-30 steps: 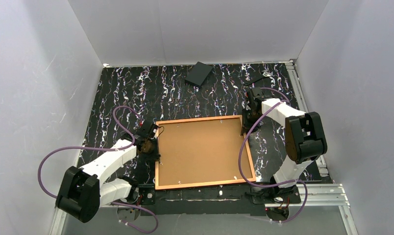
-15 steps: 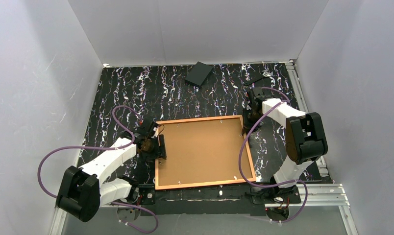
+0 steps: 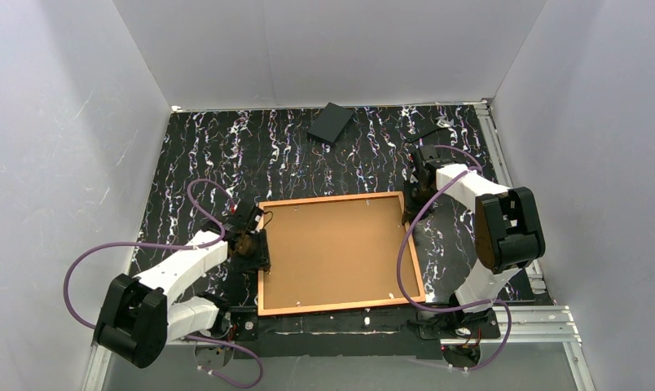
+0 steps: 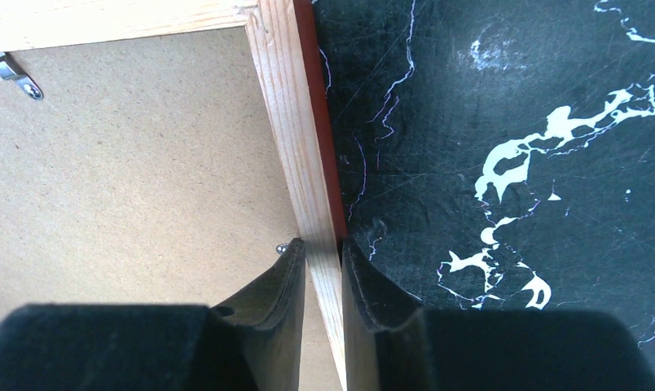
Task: Put the photo into the frame
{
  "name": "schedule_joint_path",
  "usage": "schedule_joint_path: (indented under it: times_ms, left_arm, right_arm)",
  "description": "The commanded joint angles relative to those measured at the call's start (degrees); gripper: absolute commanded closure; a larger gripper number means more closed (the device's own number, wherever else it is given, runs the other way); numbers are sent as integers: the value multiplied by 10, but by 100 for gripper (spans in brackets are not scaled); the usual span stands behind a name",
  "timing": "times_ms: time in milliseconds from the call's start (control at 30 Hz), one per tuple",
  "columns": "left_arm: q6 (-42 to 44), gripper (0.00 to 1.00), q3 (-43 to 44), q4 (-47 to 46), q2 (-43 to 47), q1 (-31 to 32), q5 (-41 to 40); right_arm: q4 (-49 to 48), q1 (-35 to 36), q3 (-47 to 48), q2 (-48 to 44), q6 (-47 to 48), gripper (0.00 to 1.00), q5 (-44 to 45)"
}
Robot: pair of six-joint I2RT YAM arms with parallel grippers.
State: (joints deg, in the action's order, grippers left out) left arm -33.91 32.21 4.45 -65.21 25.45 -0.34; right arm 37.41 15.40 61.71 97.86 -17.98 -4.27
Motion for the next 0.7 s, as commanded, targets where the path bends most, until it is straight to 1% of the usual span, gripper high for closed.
schedule_joint_path:
  times_ms: [0, 67, 133, 267, 333, 600, 667]
  left_arm:
    - [5, 63, -25, 52, -27, -1, -17]
    - [5, 74, -26, 55, -21, -1, -19]
    - [5, 80, -24, 67, -14, -1, -30]
    - [12, 83, -21, 90, 2, -1, -56]
    - [14, 78, -25, 82, 6, -1, -58]
    - [25, 37, -3, 55, -16, -1, -23]
    - [25, 33, 2, 47, -9, -1, -13]
  right_arm:
    - [-4, 2, -13, -7, -7, 96, -11]
    - [-5, 2, -14, -7, -7, 95, -13]
    - [-5, 1, -15, -7, -7, 96, -14]
    - [-7, 2, -16, -8, -7, 96, -14]
    - [-7, 2, -16, -6, -6, 95, -14]
    - [-4, 1, -18, -18, -1, 95, -21]
    - [-5, 2, -20, -29, 0, 94, -28]
